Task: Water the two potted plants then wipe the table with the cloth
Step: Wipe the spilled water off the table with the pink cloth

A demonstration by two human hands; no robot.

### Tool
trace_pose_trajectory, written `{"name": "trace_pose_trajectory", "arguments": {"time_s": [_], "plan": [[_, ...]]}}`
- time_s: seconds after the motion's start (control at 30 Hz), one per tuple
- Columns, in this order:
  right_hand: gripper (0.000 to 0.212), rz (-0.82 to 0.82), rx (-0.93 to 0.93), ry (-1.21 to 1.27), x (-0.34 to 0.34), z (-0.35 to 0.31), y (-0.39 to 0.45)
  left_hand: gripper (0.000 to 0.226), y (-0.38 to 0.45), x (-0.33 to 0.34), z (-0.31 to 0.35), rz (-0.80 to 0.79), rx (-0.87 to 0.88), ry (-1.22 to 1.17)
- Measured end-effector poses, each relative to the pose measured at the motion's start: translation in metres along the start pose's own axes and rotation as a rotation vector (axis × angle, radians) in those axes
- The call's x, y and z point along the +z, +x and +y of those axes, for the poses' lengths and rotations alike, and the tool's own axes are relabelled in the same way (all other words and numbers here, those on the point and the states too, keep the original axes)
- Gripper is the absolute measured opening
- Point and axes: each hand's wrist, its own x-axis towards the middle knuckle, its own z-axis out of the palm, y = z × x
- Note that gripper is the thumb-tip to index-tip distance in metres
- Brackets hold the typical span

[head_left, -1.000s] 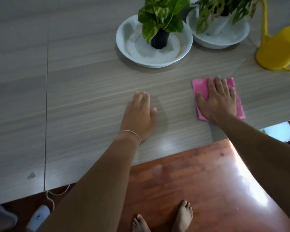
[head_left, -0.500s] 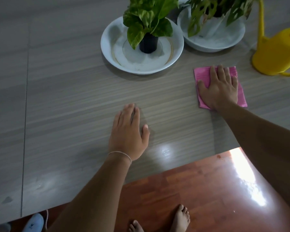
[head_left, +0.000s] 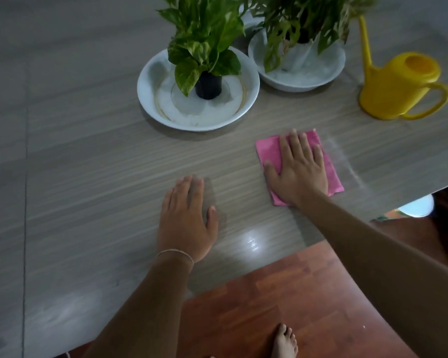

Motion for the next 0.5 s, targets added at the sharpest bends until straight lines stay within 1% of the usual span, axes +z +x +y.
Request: {"name": "trace_pose_trajectory", "arguments": {"time_s": [0.1, 0.17, 0.27, 0.43, 0.5], "plan": [[0.082, 0.010, -0.079, 0.007, 0.005, -0.021, -0.055, 0.073, 0.001, -0.002, 0.002, 0.009, -0.013, -0.030], [0.080, 0.050, -0.126, 0.042, 0.011, -0.035, -0.097, 0.074, 0.001, -0.003, 0.002, 0.001, -0.001, -0.028], [0.080, 0.050, -0.146, 0.053, 0.019, -0.048, -0.137, 0.072, 0.002, -0.003, 0.000, 0.019, 0.010, -0.032], [0.080, 0.041, -0.166, 0.035, 0.019, -0.038, -0.131, 0.072, 0.001, 0.000, -0.002, 0.051, 0.021, -0.070], [0.079, 0.052, -0.140, 0.030, 0.018, -0.026, -0.118, 0.072, 0.001, 0.000, -0.002, 0.048, 0.019, -0.081]]}}
